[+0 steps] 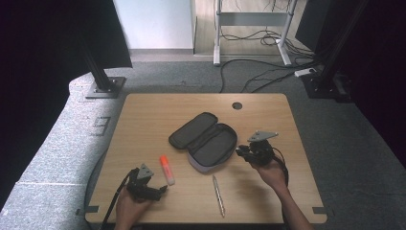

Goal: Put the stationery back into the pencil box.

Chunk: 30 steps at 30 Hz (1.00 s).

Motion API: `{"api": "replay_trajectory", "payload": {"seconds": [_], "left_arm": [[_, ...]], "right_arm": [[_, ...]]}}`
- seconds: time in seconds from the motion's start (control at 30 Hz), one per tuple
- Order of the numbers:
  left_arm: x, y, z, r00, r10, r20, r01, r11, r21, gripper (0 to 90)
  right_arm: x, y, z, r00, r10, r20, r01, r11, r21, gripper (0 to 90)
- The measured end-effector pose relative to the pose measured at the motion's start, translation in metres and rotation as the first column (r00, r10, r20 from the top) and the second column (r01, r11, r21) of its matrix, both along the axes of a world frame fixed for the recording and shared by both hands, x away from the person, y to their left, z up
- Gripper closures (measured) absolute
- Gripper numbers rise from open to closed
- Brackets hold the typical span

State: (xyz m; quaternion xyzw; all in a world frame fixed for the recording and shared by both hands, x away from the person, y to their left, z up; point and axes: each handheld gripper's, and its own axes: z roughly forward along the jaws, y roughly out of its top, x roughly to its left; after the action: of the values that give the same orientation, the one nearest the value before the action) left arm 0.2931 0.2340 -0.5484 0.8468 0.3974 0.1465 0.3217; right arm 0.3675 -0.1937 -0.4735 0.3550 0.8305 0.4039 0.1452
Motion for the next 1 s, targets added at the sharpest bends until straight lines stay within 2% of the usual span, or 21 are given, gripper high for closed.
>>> {"api": "replay_trajectory", "payload": {"seconds": [0.43,1.0], "left_arm": [[0.000,0.000,0.000,1.0000,0.000,0.000,0.000,1.0000,0.000,0.4],[0.000,0.000,0.000,1.0000,-0.001,-0.001,0.001,1.0000,0.002,0.4]], "right_arm": [[0.017,0.016,0.005,0.9998,0.013,0.016,-0.012,1.000,-0.029,71.9],[0.044,0.029,0.009,0.9995,-0.006,0.030,0.007,0.999,-0.042,71.9]]}}
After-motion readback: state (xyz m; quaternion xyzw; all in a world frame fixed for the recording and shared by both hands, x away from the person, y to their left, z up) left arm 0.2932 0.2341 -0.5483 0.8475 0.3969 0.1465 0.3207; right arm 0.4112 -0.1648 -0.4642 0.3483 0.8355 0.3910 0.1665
